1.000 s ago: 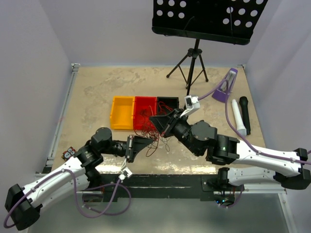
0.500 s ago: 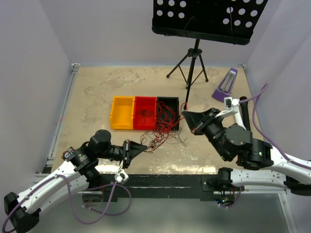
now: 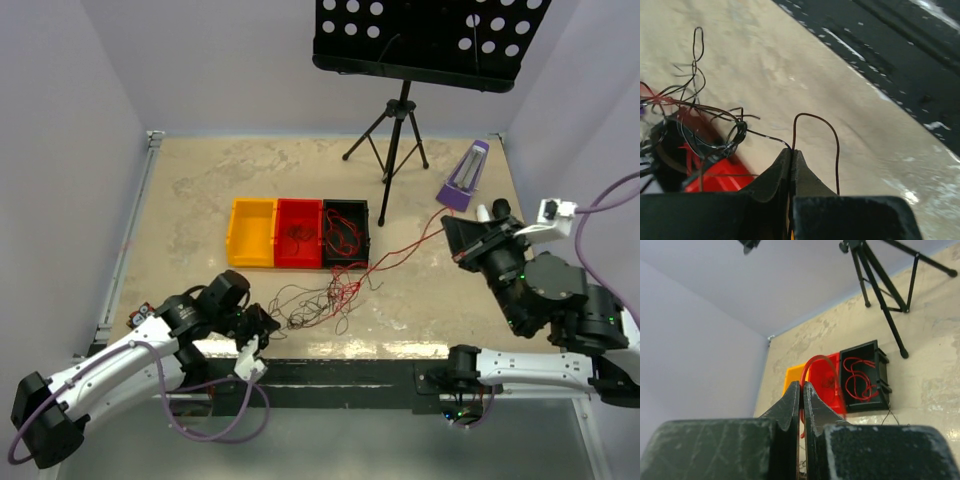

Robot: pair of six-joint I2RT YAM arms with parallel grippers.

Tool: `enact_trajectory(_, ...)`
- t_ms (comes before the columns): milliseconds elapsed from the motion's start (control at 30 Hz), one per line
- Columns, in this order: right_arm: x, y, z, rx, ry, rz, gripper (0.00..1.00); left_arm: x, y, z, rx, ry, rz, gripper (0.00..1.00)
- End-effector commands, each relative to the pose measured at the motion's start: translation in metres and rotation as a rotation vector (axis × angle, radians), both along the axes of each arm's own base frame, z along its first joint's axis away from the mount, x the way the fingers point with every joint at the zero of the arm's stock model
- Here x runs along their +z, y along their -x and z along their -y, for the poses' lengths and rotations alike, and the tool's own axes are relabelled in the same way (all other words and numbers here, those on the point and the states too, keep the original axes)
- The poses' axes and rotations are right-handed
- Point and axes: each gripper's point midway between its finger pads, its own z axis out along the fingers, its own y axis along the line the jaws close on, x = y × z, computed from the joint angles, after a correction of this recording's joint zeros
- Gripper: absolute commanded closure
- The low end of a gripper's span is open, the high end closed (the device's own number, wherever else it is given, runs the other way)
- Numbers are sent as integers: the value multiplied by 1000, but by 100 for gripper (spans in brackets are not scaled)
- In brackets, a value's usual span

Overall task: Untangle the cables
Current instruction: Untie the cable.

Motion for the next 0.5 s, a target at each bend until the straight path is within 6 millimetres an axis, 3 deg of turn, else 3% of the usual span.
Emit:
enact_trajectory(0, 31, -1, 58, -146, -71, 28, 100, -38, 11, -37, 14, -225, -55, 100)
enact_trajectory(333, 71, 3, 104, -218, -118, 72, 100, -59, 7, -52, -23, -300, 27, 100)
enact_trajectory(467, 84, 4, 108, -216, -113, 102, 100, -59, 3, -49, -24, -295, 44, 100)
